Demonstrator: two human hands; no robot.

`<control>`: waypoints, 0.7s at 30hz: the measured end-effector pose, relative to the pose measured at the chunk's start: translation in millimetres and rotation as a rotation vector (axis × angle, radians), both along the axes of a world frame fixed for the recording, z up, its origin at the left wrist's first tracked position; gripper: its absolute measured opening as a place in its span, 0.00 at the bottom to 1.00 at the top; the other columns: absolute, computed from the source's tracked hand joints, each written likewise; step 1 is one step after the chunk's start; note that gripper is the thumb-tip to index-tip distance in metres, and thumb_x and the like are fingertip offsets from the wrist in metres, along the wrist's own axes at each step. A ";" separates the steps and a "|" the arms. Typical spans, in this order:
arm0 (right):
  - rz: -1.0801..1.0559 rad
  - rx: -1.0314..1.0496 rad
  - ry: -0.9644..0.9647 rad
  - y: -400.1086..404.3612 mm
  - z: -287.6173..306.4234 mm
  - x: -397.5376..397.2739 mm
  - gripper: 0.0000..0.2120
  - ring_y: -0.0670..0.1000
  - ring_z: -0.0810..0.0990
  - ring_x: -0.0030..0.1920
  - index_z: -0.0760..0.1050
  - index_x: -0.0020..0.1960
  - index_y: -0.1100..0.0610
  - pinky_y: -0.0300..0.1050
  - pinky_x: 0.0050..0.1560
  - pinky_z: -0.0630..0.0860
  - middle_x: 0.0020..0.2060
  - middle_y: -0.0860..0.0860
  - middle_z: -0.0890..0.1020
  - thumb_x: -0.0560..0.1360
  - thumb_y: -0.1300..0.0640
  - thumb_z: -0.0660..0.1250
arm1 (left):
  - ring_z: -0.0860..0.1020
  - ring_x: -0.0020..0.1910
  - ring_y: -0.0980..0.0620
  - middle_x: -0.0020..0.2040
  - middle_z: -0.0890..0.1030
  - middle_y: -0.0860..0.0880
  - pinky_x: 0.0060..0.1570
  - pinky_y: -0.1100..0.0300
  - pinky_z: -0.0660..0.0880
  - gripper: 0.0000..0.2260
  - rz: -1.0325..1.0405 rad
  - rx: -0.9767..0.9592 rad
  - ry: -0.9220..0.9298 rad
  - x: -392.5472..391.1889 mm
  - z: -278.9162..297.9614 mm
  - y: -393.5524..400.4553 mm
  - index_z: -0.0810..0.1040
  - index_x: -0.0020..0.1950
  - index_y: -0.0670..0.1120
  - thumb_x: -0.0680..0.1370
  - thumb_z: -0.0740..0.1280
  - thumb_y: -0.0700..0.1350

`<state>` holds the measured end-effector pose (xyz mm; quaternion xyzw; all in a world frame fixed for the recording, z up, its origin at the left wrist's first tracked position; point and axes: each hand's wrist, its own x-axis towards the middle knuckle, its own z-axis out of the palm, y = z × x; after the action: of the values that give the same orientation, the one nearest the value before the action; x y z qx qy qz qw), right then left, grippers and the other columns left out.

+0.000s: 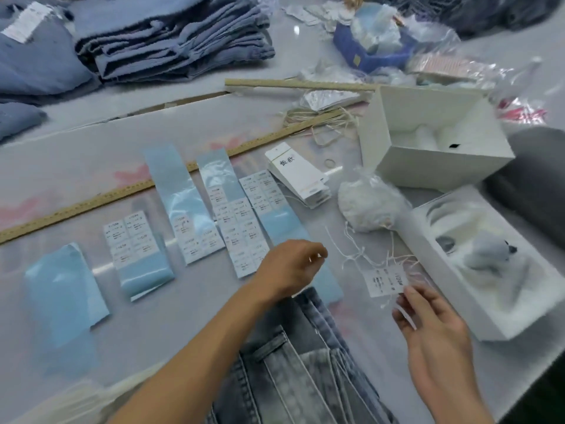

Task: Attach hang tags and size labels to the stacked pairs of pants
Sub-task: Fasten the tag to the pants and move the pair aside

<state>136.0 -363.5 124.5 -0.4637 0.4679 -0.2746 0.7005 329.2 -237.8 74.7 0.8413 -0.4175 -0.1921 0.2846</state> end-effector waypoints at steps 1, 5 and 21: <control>0.010 -0.010 -0.012 0.6 5.4 -6.2 0.07 0.46 0.80 0.41 0.79 0.45 0.55 0.35 0.42 0.80 0.38 0.49 0.81 0.78 0.65 0.68 | 0.81 0.52 0.52 0.54 0.85 0.53 0.51 0.54 0.78 0.09 0.034 -0.039 0.018 -6.9 -0.7 -0.8 0.82 0.60 0.51 0.83 0.64 0.48; 0.012 -0.001 -0.065 -1.0 18.9 -21.9 0.06 0.46 0.80 0.40 0.80 0.45 0.55 0.36 0.42 0.80 0.37 0.49 0.81 0.77 0.64 0.68 | 0.80 0.48 0.54 0.49 0.84 0.55 0.49 0.55 0.78 0.08 0.183 -0.070 0.021 -11.8 -6.8 6.1 0.82 0.58 0.53 0.82 0.66 0.48; 0.036 0.156 -0.168 -3.0 19.4 -4.4 0.02 0.46 0.80 0.38 0.84 0.39 0.52 0.42 0.45 0.77 0.36 0.51 0.81 0.68 0.58 0.72 | 0.77 0.52 0.42 0.52 0.79 0.42 0.43 0.49 0.77 0.05 0.147 0.295 -0.523 99.4 -11.8 -88.8 0.79 0.55 0.39 0.80 0.67 0.38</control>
<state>131.6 -366.5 143.9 -0.3914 0.4190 -0.2624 0.7761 428.6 -326.6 62.9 0.9225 -0.3820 -0.0065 0.0554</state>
